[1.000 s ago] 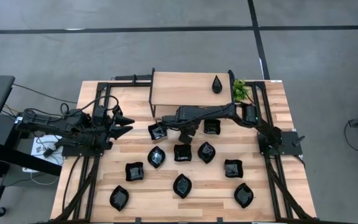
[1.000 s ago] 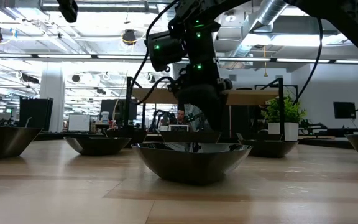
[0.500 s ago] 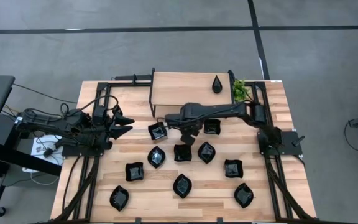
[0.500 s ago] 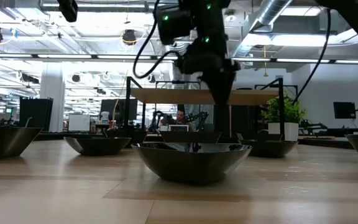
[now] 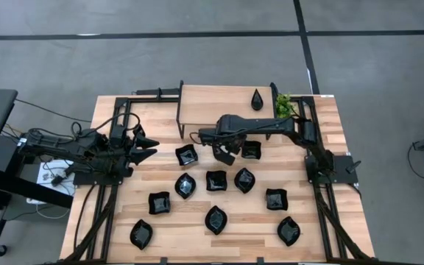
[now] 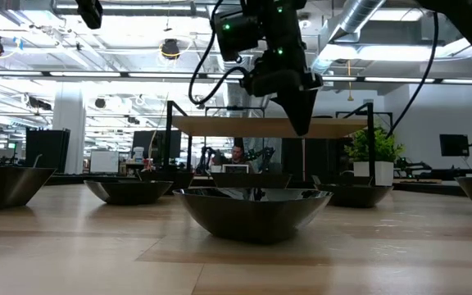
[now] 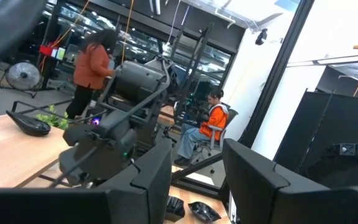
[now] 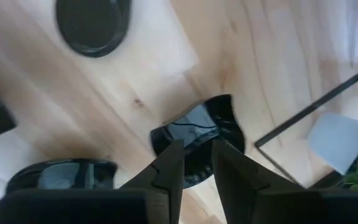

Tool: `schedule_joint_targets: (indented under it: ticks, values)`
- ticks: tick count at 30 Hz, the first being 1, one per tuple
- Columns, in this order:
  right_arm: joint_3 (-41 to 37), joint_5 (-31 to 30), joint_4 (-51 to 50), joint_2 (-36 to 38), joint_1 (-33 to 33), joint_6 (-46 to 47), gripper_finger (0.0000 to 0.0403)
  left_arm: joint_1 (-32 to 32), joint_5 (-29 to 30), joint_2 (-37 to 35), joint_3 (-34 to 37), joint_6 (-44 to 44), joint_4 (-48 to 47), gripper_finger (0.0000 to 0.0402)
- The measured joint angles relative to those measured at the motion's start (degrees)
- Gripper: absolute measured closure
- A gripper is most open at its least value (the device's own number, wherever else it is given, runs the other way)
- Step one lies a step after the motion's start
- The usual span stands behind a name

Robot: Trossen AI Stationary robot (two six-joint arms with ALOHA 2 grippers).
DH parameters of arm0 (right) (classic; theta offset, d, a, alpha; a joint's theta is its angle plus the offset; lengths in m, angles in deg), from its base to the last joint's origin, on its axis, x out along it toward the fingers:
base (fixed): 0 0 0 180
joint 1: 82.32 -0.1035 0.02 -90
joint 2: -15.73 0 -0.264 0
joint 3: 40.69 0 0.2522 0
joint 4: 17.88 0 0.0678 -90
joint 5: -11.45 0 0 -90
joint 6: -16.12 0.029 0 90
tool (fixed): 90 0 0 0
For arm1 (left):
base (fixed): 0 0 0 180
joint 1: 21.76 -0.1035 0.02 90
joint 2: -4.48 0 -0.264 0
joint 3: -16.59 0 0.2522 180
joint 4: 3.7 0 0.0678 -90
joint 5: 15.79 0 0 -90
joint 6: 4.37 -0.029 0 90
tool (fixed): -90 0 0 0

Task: Pick & Place Mini shaped plates
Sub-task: Stack the drop-shaped plate on top of the drop-shaped plates on the shelf

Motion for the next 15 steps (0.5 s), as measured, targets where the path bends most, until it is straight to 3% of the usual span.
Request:
schedule_joint_targets:
  ticks: [15]
  values:
    - [0.0,-3.7,-0.6,0.0,4.1,-3.5,0.0327,0.0,0.0,0.0,0.0,0.0,0.1,0.0257]
